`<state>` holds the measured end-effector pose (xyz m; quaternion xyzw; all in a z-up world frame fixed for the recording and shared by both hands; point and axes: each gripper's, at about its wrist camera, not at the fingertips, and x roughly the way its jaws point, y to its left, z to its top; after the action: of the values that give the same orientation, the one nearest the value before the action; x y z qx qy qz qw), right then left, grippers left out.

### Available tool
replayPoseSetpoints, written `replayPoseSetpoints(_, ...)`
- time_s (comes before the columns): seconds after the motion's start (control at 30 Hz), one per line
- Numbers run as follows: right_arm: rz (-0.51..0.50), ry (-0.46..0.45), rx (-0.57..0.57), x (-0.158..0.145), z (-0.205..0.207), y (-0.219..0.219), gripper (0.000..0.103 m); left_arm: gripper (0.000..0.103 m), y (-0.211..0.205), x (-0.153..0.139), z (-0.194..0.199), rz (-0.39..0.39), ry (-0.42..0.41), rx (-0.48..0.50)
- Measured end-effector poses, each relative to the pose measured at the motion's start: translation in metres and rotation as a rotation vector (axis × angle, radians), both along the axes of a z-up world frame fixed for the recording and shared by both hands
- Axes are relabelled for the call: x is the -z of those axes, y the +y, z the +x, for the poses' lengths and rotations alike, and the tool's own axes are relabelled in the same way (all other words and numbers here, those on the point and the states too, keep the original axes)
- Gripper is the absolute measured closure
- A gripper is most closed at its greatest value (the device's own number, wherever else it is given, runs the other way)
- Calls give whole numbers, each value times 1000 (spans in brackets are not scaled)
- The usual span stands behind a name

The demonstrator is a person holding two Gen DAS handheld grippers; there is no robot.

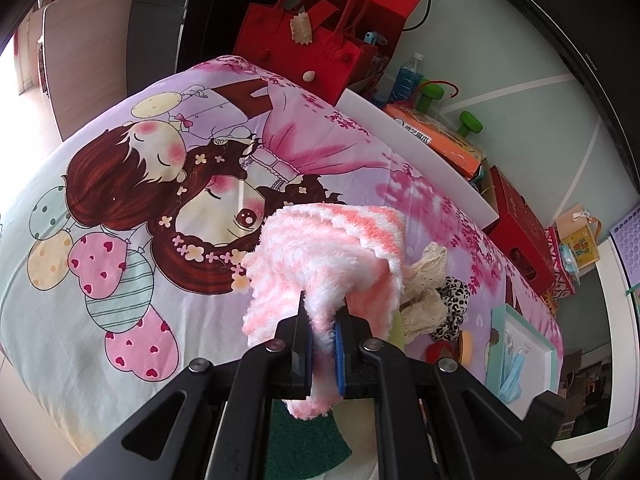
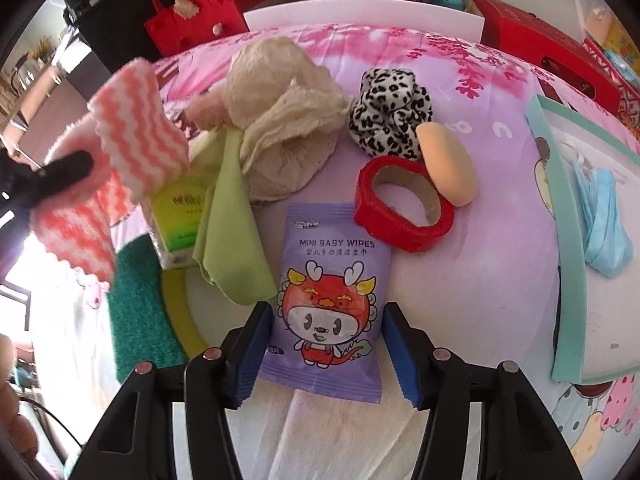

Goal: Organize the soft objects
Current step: 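Lift the pink cloth with the left gripper while the right gripper grasps the purple wipes pack, then carry the pink cloth and wipes pack into the white tray and release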

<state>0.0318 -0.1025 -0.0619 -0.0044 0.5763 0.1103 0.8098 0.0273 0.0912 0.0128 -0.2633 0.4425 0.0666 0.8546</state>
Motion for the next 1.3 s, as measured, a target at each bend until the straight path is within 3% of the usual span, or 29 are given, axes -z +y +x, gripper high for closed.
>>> replayPoseSetpoints(0.17,-90,-20,-19,4,-3,7,43,95,0,1,1,-3,6,0)
replayPoseSetpoints(0.67,-71,-23,11,1,-3,3,52,95,-1,4,3,-4,9,2)
replayPoseSetpoints(1.3,59,-252,52,-71,-24,-16,53,95,-1,-33,-9,19,-145,-5)
